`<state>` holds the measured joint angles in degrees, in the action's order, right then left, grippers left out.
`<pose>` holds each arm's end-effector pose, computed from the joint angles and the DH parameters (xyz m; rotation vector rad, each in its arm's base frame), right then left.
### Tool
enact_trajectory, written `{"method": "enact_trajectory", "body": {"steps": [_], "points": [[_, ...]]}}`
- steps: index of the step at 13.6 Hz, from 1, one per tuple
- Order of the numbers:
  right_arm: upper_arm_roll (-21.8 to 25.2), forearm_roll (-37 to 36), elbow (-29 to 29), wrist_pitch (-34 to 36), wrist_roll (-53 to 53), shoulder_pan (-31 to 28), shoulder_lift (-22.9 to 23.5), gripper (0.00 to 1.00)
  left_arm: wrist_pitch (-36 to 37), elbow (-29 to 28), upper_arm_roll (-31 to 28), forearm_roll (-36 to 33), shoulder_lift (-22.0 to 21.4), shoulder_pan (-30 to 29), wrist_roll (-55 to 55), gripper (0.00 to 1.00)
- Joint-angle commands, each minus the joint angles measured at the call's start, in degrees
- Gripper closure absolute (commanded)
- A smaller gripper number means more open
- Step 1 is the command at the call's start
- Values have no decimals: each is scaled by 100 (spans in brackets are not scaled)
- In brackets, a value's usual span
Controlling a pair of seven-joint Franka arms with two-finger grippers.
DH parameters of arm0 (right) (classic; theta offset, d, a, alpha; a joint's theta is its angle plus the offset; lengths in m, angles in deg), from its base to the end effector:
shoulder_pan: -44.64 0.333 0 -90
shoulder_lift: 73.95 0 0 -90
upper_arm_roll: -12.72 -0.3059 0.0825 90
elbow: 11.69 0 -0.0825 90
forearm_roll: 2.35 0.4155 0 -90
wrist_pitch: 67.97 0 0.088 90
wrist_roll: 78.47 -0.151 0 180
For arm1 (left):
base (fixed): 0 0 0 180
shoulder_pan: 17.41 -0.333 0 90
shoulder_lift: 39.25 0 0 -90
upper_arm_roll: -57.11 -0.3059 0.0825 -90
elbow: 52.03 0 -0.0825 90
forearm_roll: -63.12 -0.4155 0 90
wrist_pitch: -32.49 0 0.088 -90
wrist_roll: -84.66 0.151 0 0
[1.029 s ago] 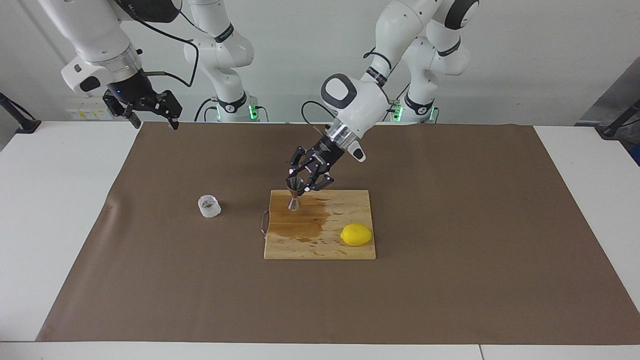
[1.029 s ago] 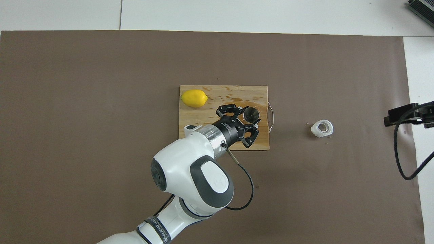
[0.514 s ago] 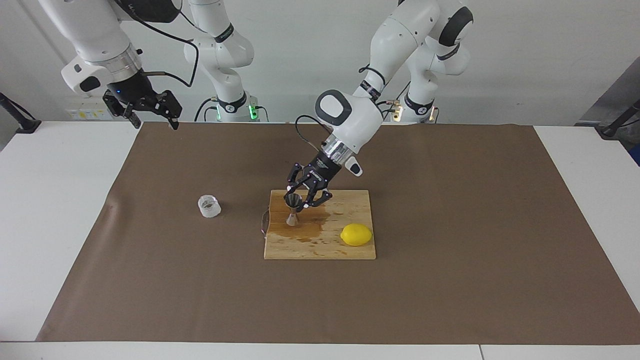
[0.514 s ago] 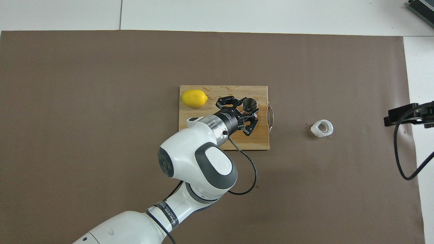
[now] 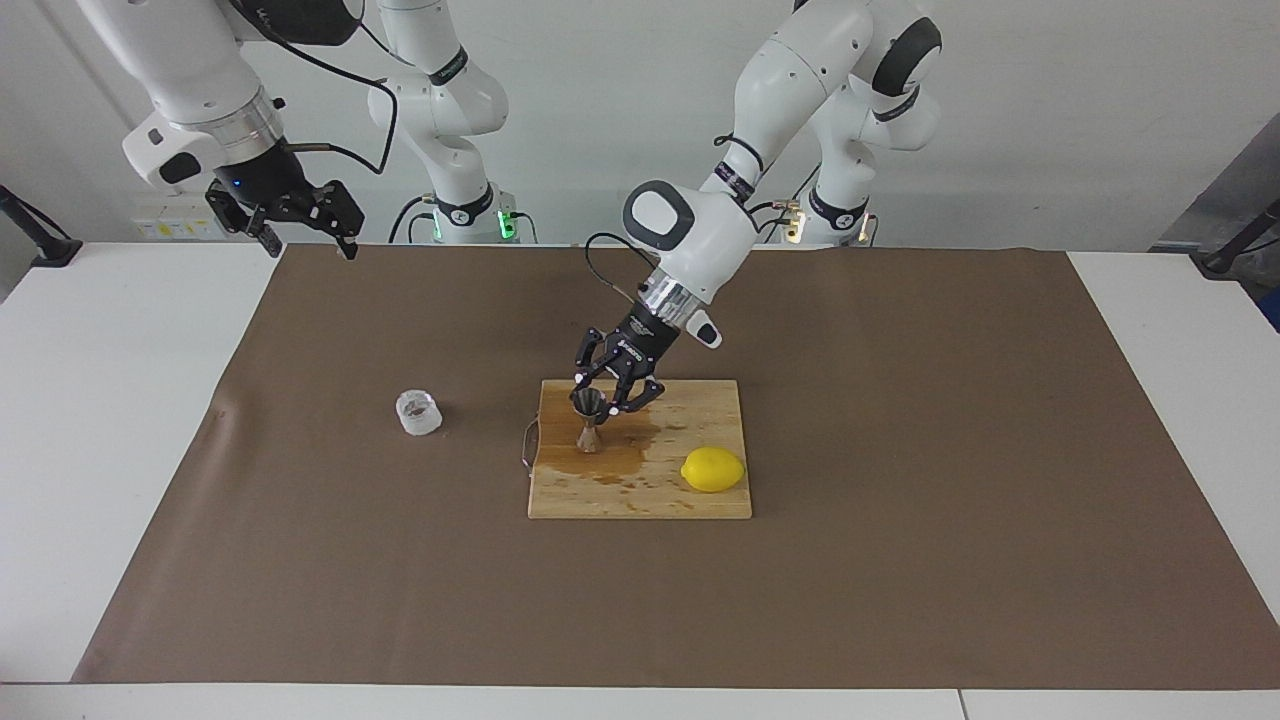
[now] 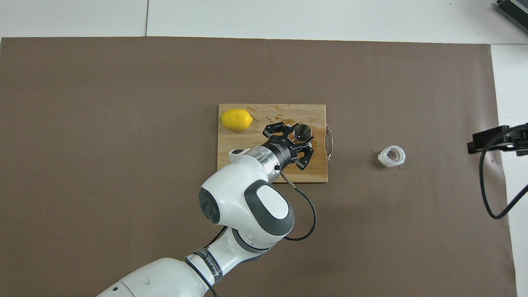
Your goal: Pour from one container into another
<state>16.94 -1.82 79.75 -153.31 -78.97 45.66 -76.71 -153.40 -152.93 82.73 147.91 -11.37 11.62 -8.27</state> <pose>0.5594 -0.0306 0.5786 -3.1245 0.0999 0.0909 0.5130 -0.4986 0.2967 0.8751 2.0924 -0.5844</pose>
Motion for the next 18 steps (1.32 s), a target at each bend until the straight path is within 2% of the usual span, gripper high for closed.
{"method": "enact_trajectory", "body": {"steps": [1, 3, 4, 5, 6, 7, 11, 13, 16, 18], "points": [[27, 122, 32, 43, 164, -85, -75, 0, -167, 9, 4, 117, 51, 59, 39, 97], [27, 122, 32, 52, 191, -102, -75, 0, -158, 9, 4, 108, 60, 59, 30, 89], [18, 122, 50, 52, 191, -111, -84, 0, -158, 9, 4, 117, 60, 50, 30, 77], [18, 122, 50, 35, 191, -85, -84, 0, -158, 9, 4, 117, 60, 50, 30, 60], [18, 122, 67, 17, 182, -67, -84, 0, -158, 18, 4, 108, 60, 50, 30, 33], [9, 131, 128, -9, 191, -67, -102, 0, -150, 18, -5, 108, 60, 50, 30, 0], [9, 175, 321, -184, 996, -93, -172, 0, -149, 35, -5, 90, 60, 50, 30, 0], [35, 603, 567, -474, 2022, -259, -242, 0, -202, 62, 56, 64, -45, 67, 47, 0], [27, 738, 1077, -852, 3438, -427, -427, 0, -45, 53, 101, -50, -352, -46, 240, 0], [27, 755, 1253, -1028, 4422, -550, -427, 0, 401, 1, 75, -146, -528, -300, 686, 0]]}}
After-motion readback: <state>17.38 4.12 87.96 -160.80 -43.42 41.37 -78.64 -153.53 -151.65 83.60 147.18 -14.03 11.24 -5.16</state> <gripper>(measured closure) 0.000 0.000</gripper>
